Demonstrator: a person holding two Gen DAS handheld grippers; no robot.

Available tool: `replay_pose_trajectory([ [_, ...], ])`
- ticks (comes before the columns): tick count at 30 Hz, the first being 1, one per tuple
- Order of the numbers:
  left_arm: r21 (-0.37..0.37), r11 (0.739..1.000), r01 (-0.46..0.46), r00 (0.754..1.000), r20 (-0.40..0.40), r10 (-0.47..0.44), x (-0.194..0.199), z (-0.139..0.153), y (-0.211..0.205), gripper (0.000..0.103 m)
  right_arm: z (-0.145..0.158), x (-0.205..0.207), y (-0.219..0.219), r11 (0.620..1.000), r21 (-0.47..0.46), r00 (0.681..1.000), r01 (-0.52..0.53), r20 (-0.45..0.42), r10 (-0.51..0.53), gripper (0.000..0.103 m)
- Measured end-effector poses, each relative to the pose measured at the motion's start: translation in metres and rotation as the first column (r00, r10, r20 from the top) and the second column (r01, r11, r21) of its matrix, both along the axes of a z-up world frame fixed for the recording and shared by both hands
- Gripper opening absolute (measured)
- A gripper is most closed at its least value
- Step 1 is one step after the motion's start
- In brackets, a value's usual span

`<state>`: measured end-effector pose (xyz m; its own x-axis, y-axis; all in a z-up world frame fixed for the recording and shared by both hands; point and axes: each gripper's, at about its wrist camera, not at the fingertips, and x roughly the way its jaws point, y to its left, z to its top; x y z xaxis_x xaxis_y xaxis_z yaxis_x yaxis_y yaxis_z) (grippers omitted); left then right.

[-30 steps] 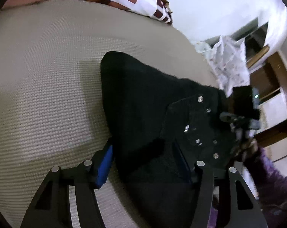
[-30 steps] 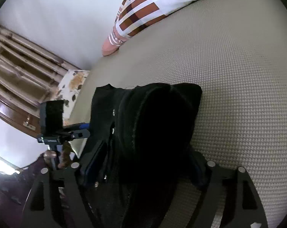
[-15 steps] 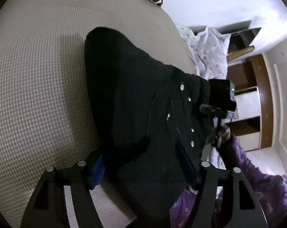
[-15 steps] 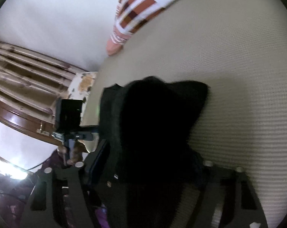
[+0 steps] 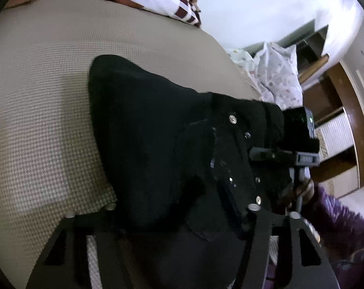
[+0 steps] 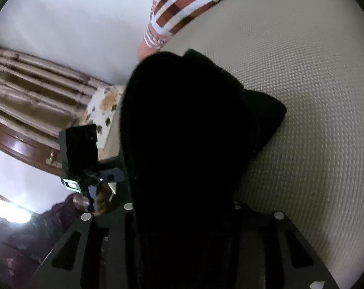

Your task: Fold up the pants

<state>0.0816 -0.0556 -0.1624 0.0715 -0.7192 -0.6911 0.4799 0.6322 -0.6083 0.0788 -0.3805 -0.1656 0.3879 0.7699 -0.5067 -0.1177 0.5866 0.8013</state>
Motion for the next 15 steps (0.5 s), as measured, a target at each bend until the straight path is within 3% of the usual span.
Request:
replay_pose_trajectory([
  [1, 0.0, 1.0, -0.012, 1.0, 0.002, 0.012, 0.0, 0.0, 0.0, 0.04, 0.0, -0.003, 0.0, 1.0, 0.014, 1.0, 0.015, -0.005, -0.015, 0.035],
  [3, -0.015, 0.999, -0.039, 0.999, -0.007, 0.039, -0.001, 0.001, 0.004, 0.029, 0.001, -0.006, 0.001, 0.999, 0.041, 0.999, 0.033, -0.007, -0.032, 0.034],
  [9, -0.023, 0.999, -0.043, 0.998, 0.051, 0.044, -0.017, 0.022, 0.009, 0.027, 0.01, -0.015, 0.009, 0.987, 0.143, 0.997, 0.072, 0.012, -0.075, 0.034],
  [15, 0.059, 0.996, -0.072, 0.986, 0.154, 0.062, -0.03, 0.04, 0.019, 0.027, 0.016, -0.021, 0.03, 0.977, 0.199, 0.996, 0.08, 0.025, -0.086, 0.034],
])
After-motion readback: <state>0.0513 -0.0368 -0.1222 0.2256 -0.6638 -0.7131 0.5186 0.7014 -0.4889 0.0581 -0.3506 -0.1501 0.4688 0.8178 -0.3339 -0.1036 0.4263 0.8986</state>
